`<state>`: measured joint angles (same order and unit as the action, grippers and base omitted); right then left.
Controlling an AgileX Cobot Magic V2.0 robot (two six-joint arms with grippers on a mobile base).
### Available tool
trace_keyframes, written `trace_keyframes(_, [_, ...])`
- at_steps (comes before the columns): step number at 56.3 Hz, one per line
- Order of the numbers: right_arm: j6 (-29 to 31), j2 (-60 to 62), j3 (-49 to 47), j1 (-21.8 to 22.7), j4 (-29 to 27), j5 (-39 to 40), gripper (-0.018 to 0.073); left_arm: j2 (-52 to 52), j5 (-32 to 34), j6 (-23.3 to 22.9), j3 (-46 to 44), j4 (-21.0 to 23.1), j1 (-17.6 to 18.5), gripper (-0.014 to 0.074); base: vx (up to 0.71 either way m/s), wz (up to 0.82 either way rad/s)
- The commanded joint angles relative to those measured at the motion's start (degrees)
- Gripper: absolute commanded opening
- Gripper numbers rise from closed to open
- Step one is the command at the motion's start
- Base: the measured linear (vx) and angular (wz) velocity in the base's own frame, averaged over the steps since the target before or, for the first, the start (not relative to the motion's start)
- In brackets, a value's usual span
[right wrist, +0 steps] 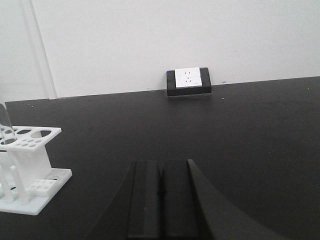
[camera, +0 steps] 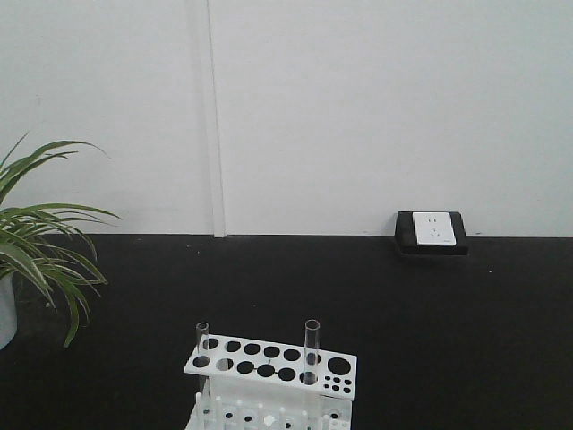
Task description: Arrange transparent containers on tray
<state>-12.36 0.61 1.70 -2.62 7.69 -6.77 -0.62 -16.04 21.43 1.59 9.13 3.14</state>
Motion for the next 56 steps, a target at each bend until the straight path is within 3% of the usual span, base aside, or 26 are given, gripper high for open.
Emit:
trace_keyframes(1, [0.58, 0.22, 0.58, 0.16, 0.24, 4.7, -0.0011, -1.29, 4.83, -0.42, 2.06, 0.37, 0.35, -0.0006, 0.0, 0.0])
trace_keyframes(41, [0.58, 0.22, 0.58, 0.16, 0.24, 4.7, -0.0011, -1.29, 5.19, -0.15, 2.06, 0.23, 0.35, -0.0006, 0.0, 0.0])
trace_keyframes(56, [0.58, 0.22, 0.58, 0.16, 0.24, 7.89, -0.0011, -1.29, 23.2, 1.25, 2.02, -0.09, 0.35, -0.0006, 0.0, 0.0])
